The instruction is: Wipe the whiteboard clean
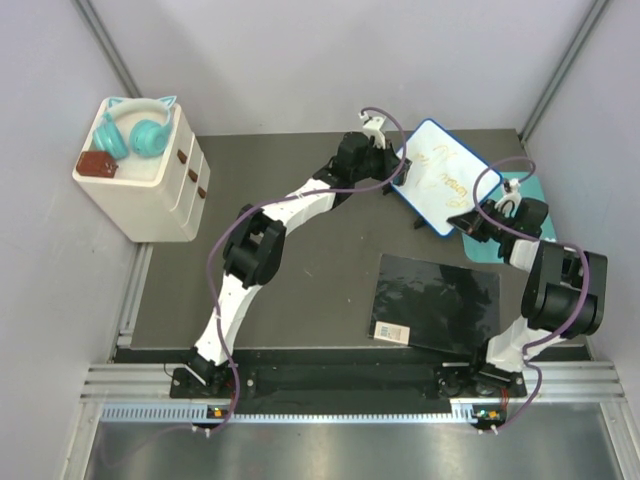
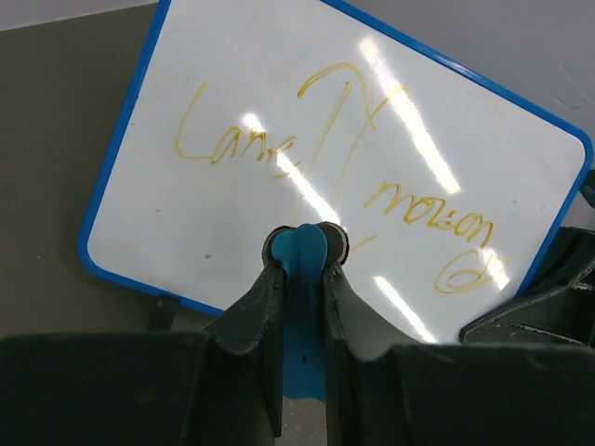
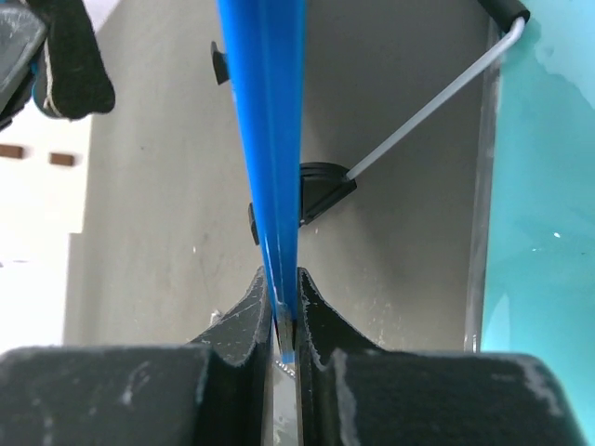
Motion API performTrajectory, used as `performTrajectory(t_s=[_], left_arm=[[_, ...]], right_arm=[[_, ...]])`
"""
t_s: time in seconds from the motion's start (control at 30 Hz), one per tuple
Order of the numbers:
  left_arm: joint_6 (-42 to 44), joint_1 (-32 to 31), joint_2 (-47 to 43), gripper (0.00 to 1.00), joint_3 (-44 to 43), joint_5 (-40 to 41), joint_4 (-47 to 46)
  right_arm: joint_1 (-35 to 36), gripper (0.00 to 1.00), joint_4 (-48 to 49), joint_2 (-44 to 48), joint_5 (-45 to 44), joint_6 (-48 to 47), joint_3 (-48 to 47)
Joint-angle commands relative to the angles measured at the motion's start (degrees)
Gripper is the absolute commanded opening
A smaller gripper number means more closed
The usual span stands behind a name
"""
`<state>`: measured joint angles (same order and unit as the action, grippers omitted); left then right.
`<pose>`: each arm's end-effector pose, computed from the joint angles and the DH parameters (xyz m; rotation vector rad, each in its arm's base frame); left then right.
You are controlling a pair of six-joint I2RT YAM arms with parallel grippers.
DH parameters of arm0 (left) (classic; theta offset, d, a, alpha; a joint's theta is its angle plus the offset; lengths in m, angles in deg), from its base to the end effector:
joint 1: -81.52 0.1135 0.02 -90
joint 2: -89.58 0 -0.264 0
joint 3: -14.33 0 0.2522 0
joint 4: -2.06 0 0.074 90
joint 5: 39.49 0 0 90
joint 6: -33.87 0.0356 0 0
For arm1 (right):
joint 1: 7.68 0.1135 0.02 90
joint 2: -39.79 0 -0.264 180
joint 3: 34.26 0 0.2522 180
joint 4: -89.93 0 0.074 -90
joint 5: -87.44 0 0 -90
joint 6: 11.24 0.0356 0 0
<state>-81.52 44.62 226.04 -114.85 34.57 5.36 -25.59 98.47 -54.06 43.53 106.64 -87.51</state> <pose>0.4483 -0.3488 0.2435 0.4003 1.8226 -1.0183 0.3056 -0.0718 0.1604 0.3482 2.0492 0.9548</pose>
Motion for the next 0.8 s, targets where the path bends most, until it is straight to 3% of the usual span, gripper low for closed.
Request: performTrajectory(t_s=[0.0,0.3,0.5,0.77], left_arm=[[0.51,-0.10,0.21,0.00,-0.95,0.56,-3.69],[0.68,-0.36,1.69,0.00,-2.61,-1.19,-6.24],[14.56,-4.22,5.82,0.00,-11.67,-0.31,5.27],[15.72,-7.47,6.80,0.00,-10.09,-5.59,1.76]], right_arm=[[2.18,0.00,-11.66,2.87,-7.76,-7.04,-1.65],[3.84,0.00,-16.06,5.16,-10.22,-9.42,-0.51],[5.34,0.00,-17.56,8.15,-12.51,-11.35,0.37],[6.22,0.00,-17.47,9.47,-12.16,-12.41,0.81]])
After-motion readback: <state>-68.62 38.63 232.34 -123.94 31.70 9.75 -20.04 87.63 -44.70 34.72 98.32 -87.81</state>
